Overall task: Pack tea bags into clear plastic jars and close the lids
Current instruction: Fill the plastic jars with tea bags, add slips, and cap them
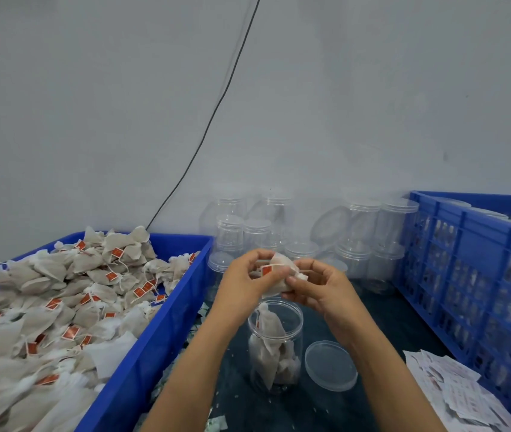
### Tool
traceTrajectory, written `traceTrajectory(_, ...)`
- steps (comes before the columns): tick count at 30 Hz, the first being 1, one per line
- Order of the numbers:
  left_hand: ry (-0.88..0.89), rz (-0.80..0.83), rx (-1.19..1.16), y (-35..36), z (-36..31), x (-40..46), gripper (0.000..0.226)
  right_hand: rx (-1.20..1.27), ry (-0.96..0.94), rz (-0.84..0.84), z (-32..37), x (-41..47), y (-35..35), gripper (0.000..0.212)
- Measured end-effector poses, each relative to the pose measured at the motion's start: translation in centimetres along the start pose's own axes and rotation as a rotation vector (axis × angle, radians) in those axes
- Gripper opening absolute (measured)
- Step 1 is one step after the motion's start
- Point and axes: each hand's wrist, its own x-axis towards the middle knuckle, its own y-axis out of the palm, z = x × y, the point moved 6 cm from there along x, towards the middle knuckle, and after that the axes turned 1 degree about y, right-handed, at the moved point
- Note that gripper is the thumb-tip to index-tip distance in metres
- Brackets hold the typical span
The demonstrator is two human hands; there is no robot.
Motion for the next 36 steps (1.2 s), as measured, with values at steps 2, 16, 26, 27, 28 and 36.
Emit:
traceTrajectory(2,0.01,-0.087,0.071,-0.9,0.3,0.2,0.012,0.014,0.009,0.027,-0.1,-0.2,0.6,0.026)
traceTrajectory(16,-0.456,-1.127,-0.29,-15.1,7.4,-3.3,0.041,0.016,0.051,-0.151,0.5,-0.3,-1.6,0.015)
traceTrajectory(26,-0.206,-0.941,0.074,-13.9,4.3,-2.2,0.035,0.015,0.014,-0.197,1.3,-0.6,-2.3,0.019)
traceTrajectory(27,-0.119,-0.82,0.158,-13.2,3.7,-1.9,0.032,0.016,0.012,-0.201,1.4,-0.6,-2.3,0.019)
traceTrajectory(28,-0.053,-0.674,0.223,-12.2,3.1,-1.7,0.028,0.018,0.009,-0.203,1.5,-0.6,-2.3,0.019)
traceTrajectory(36,-0.251,0.336,1.081,-5.0,8.7,-5.9,0.032,0.029,-0.003,-0.204,1.6,-0.9,-2.4,0.018)
